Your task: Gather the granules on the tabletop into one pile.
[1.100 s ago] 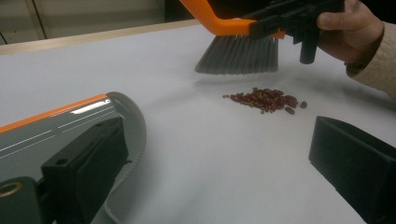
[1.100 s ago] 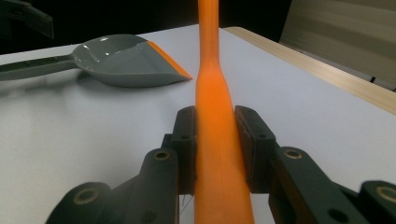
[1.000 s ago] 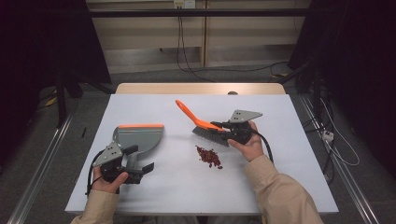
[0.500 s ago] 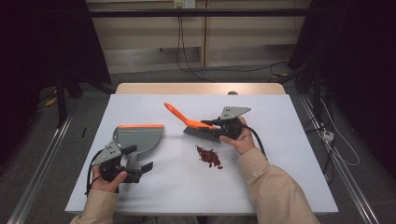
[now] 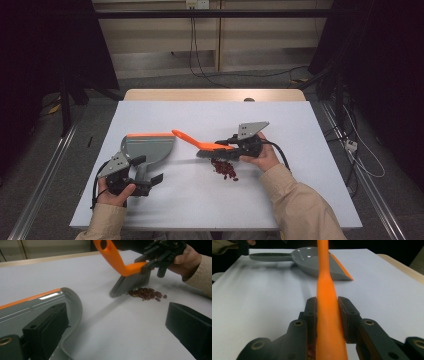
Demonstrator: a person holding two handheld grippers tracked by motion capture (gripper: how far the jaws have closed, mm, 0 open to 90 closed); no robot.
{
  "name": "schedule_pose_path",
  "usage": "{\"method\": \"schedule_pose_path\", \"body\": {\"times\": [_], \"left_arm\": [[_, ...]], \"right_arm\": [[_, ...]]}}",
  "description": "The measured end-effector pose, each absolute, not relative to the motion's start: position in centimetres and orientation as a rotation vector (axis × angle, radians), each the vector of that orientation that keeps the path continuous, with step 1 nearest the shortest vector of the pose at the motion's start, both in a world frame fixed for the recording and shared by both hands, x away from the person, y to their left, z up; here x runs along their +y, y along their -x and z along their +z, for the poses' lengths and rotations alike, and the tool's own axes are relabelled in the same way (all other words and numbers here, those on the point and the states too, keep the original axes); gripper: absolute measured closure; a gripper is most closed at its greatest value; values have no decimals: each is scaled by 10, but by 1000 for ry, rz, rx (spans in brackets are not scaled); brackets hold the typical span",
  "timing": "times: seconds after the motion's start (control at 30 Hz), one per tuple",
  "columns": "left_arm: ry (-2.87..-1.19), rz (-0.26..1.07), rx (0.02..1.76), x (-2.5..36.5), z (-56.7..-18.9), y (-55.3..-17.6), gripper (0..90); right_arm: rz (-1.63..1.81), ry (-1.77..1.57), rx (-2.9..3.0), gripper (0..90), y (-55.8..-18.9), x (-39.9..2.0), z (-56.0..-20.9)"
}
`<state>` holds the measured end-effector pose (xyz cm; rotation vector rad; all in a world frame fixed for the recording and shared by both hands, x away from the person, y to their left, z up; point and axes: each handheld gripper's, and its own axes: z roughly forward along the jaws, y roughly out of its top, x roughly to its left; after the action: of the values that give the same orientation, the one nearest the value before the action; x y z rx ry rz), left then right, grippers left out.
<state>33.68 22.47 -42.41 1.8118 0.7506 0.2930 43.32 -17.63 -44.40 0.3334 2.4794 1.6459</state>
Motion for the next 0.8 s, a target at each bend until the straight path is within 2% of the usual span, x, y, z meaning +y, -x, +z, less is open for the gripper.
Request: {"method": "schedule_pose_path", "body": {"times": [0.5,0.8], "left_arm": [[-1819,298,744,223,-423,-336,44],[-1823,295,739,222,-423,-336,44]], "right_arm": [[1655,-329,2486,713,-415,-187,-442],[1662,-549,2369,713,-409,-195,-437]]}}
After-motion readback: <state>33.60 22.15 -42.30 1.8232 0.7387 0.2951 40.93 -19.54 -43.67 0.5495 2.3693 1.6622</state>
